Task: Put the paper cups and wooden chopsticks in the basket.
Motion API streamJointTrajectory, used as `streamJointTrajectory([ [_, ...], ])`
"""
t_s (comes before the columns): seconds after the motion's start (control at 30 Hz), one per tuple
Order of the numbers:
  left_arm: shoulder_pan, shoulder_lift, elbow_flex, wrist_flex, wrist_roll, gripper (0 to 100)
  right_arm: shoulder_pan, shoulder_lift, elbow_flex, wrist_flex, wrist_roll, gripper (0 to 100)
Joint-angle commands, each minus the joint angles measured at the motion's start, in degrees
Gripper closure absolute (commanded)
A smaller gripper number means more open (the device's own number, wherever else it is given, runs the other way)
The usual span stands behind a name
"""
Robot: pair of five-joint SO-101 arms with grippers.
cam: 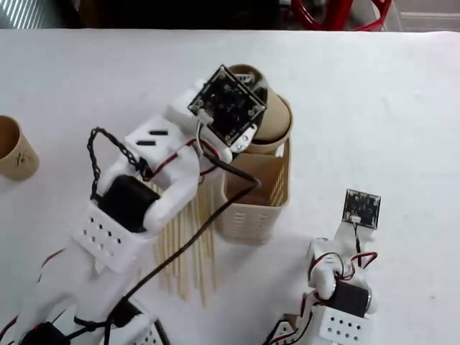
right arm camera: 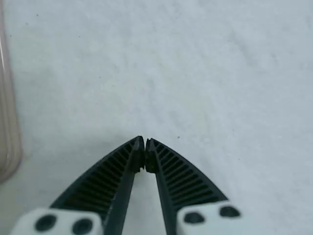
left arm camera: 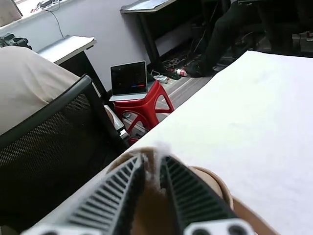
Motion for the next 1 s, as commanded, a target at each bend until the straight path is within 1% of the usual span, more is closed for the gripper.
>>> streamJointTrajectory([
  [0.0,1.01,-1.27,2.11,-3.52,0.62,92,0.31,-0.40,0.53,0.31,0.00,97.9],
  [0.17,5.41,-0.92,4.31,-5.63,0.53,92,0.31,-0.40,0.53,0.31,0.00,97.9],
  [0.23,5.93,0.84,3.87,-5.54,0.18,92,0.31,-0.40,0.53,0.31,0.00,97.9],
  [0.33,5.67,4.00,2.29,-5.27,-2.90,93,0.31,-0.40,0.53,0.31,0.00,97.9],
  [0.4,5.58,5.05,1.14,-5.27,-3.25,93,0.31,-0.40,0.53,0.31,0.00,97.9],
  [0.47,5.58,5.05,-0.97,-3.52,-3.16,93,0.31,-0.40,0.53,0.31,0.00,97.9],
  [0.57,5.05,4.97,-7.12,1.93,-3.25,93,0.31,-0.40,0.53,0.31,0.00,97.9],
  [0.67,2.33,2.59,-14.42,8.26,-2.99,93,0.31,-0.40,0.53,0.31,0.00,97.9],
  [0.77,-2.33,-0.84,-17.23,13.36,-2.90,93,0.40,-0.40,0.53,0.31,0.00,97.9],
  [0.87,-10.95,-3.21,-14.15,16.09,-2.90,93,0.40,-0.40,0.53,0.31,0.00,97.9],
  [0.97,-22.55,-4.18,-7.21,16.26,-2.90,93,0.40,-0.40,0.53,0.31,0.00,97.9],
])
